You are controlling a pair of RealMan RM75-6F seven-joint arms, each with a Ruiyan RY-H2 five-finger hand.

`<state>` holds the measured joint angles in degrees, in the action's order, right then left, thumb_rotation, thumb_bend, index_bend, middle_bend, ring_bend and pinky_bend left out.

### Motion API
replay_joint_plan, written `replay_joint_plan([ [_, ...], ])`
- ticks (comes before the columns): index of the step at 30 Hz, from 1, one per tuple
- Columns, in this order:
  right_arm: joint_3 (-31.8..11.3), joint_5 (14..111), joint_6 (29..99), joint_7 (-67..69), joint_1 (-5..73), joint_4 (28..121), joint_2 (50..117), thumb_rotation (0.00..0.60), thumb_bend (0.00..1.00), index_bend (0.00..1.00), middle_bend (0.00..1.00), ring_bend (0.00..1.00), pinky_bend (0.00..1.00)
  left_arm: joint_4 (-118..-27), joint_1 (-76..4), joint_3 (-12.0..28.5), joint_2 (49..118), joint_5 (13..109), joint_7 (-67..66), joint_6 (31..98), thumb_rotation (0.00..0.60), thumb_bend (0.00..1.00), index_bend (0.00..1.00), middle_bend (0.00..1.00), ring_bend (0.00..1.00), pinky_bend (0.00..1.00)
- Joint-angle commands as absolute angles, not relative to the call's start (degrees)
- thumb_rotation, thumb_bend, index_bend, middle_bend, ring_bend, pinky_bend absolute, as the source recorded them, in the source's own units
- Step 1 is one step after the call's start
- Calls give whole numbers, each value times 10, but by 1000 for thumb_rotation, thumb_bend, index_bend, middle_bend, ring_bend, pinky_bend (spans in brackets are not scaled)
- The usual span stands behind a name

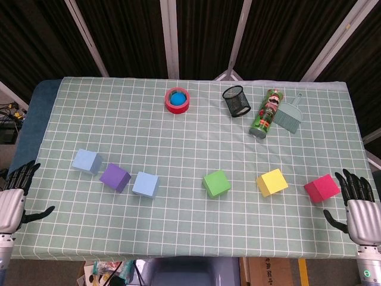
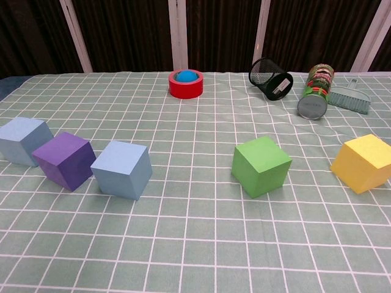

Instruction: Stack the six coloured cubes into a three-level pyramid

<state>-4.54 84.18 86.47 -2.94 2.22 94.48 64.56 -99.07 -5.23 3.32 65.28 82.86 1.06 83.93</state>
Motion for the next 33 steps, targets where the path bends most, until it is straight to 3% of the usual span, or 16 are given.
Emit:
replay_joint_plan([
  [1, -46, 842, 864, -30, 22, 945, 646, 600, 266, 0, 0, 0, 0, -991, -52, 33, 653, 829, 10, 839, 600, 63, 0, 0, 0, 0],
  [21, -48, 832, 856, -26, 25, 946, 647, 600, 267, 0, 0, 0, 0, -994, -61, 30, 649, 822, -7, 818, 600, 62, 0, 0, 0, 0],
  [33, -53, 808, 831, -22, 34, 942, 652, 600, 267, 0, 0, 0, 0, -1006, -108, 37, 642, 791, -81, 740, 600, 63, 0, 2, 0, 0],
])
